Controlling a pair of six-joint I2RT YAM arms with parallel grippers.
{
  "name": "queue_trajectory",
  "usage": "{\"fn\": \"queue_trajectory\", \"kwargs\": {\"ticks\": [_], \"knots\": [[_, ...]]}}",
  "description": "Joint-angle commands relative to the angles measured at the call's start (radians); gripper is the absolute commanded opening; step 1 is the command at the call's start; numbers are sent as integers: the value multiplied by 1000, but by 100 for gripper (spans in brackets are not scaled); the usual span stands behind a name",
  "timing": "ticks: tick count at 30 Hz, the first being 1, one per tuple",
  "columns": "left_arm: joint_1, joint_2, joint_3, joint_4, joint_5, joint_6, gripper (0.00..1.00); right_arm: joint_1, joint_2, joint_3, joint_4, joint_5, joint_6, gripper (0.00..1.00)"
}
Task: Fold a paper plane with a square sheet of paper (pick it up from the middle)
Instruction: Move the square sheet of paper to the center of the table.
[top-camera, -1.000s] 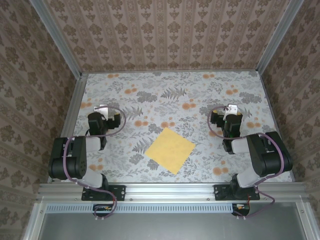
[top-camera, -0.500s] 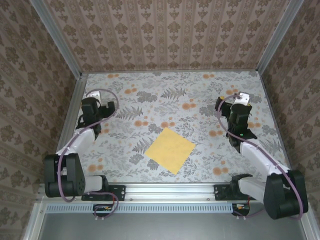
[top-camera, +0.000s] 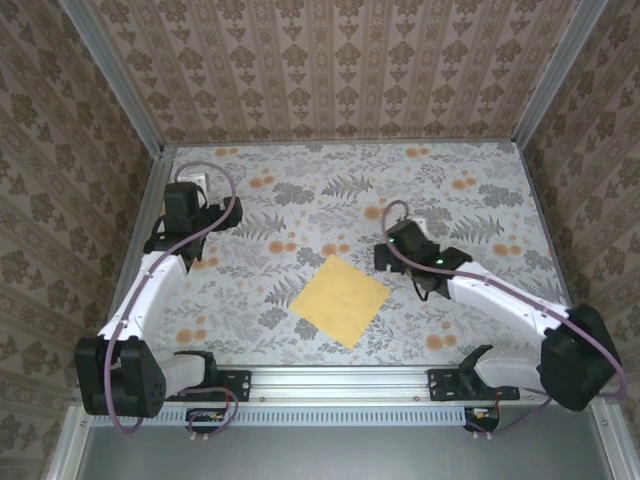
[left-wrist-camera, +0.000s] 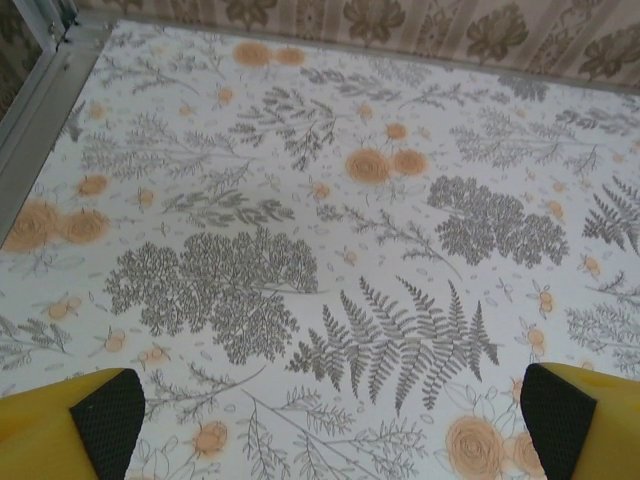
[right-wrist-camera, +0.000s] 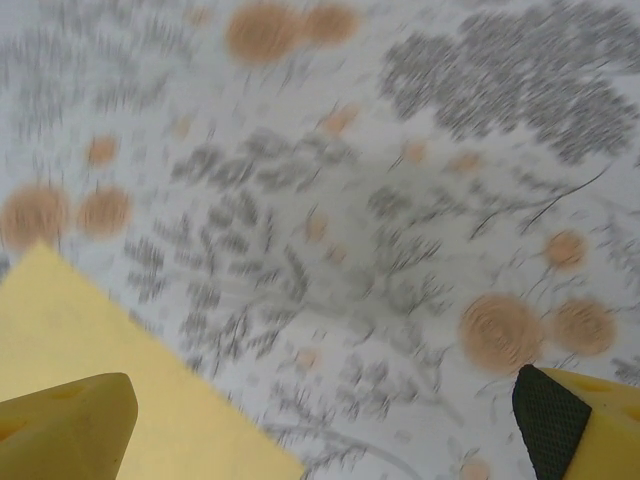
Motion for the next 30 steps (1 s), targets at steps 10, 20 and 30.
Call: {"fn": "queue_trajectory", "kwargs": {"ticks": [10, 20, 30], "knots": [[-3, 7, 23, -74, -5, -25, 100, 261, 435, 265, -176, 147, -130, 100], [-3, 21, 26, -74, -21, -22, 100, 235, 608, 359, -136, 183, -132, 100], [-2, 31, 29, -79, -28, -28, 100, 75, 680, 393, -140, 193, -25, 100]]}}
